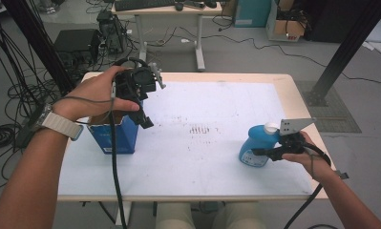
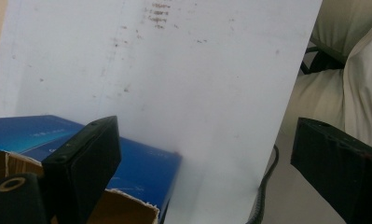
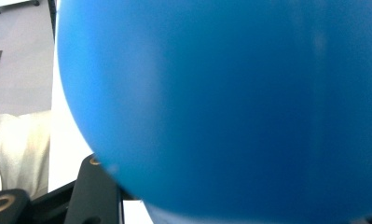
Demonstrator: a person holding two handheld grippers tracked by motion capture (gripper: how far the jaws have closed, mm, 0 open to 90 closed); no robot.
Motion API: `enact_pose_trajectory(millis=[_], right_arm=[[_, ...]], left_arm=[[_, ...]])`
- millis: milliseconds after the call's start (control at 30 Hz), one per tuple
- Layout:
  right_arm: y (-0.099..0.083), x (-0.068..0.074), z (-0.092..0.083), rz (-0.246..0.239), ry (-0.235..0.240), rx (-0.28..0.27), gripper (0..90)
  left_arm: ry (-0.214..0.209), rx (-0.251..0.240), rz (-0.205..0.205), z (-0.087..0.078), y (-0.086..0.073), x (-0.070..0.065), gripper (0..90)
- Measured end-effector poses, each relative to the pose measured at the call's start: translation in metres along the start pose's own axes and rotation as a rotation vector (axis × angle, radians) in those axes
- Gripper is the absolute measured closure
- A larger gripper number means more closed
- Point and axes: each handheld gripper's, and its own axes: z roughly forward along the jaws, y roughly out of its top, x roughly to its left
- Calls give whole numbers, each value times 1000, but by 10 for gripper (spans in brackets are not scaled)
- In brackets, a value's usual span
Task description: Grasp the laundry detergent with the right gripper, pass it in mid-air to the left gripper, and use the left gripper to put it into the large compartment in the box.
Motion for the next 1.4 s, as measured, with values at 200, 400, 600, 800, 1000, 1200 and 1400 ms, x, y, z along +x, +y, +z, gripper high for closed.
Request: enact_pose_trajectory(millis=[200, 400, 600, 800, 1000, 1200, 1400], right_arm=[[-1, 0, 0, -2, 2, -5, 435], [-1, 0, 0, -2, 0, -8, 437], [-1, -1, -1, 20, 7, -18, 439], [5, 1, -4, 8, 9, -34, 439], [20, 2, -9, -9, 23, -43, 439], [35, 9, -10, -25, 57, -38, 438], [53, 15, -9, -37, 104, -38, 438]], left_arm=[[-2, -2, -5, 1, 1, 0, 88], [2, -7, 2, 2, 2, -1, 89], [6, -10, -2, 1, 0, -2, 88], [10, -12, 0, 0, 1, -6, 86], [14, -15, 5, -3, 2, -10, 83], [12, -18, 7, -6, 6, -14, 82], [15, -21, 19, -12, 12, -19, 81]])
